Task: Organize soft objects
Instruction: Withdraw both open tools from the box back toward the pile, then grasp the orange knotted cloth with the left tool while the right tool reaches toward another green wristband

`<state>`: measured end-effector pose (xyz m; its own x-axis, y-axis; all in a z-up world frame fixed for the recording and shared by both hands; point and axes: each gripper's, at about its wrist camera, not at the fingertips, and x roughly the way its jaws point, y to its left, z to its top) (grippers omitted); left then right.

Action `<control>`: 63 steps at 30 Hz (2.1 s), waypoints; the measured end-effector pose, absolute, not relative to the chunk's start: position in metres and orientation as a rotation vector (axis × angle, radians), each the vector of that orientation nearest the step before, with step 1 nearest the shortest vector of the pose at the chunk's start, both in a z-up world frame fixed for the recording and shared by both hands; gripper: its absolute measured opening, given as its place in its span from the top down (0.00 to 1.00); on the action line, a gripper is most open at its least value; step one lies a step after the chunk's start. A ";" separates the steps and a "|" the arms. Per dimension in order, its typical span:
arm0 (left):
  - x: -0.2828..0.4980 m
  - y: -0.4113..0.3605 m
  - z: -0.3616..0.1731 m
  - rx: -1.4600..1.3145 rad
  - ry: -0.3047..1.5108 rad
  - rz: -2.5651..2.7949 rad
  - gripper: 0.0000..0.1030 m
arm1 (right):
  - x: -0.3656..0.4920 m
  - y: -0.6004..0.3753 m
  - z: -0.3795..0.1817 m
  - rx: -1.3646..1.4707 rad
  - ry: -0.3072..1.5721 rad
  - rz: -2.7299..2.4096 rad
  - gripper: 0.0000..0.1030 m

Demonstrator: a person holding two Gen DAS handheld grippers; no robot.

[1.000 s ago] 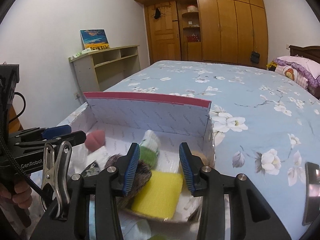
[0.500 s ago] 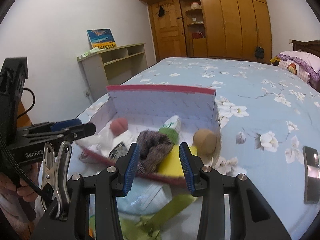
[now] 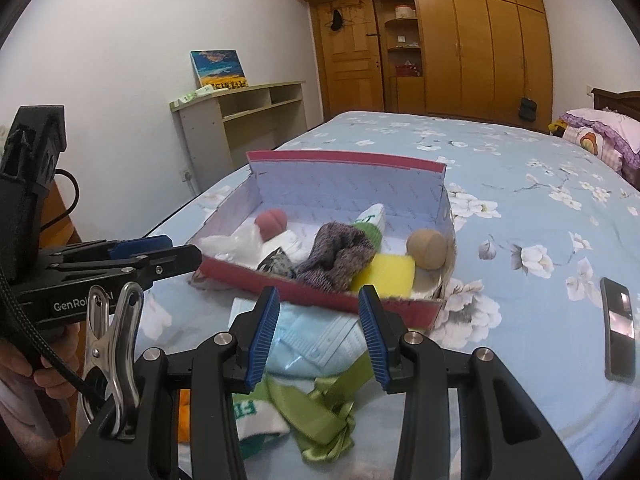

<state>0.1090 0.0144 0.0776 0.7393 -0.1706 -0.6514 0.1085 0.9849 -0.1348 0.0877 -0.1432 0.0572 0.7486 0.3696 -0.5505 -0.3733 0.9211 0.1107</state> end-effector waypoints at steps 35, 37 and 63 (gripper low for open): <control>0.042 -0.001 0.011 -0.122 0.931 -0.241 0.51 | 0.028 -0.142 0.027 0.018 0.687 0.436 0.59; 0.042 -0.004 0.008 -0.108 0.936 -0.228 0.51 | 0.028 -0.143 0.026 0.023 0.692 0.433 0.59; 0.033 -0.023 -0.009 -0.004 0.930 -0.156 0.34 | 0.028 -0.144 0.012 0.053 0.733 0.466 0.59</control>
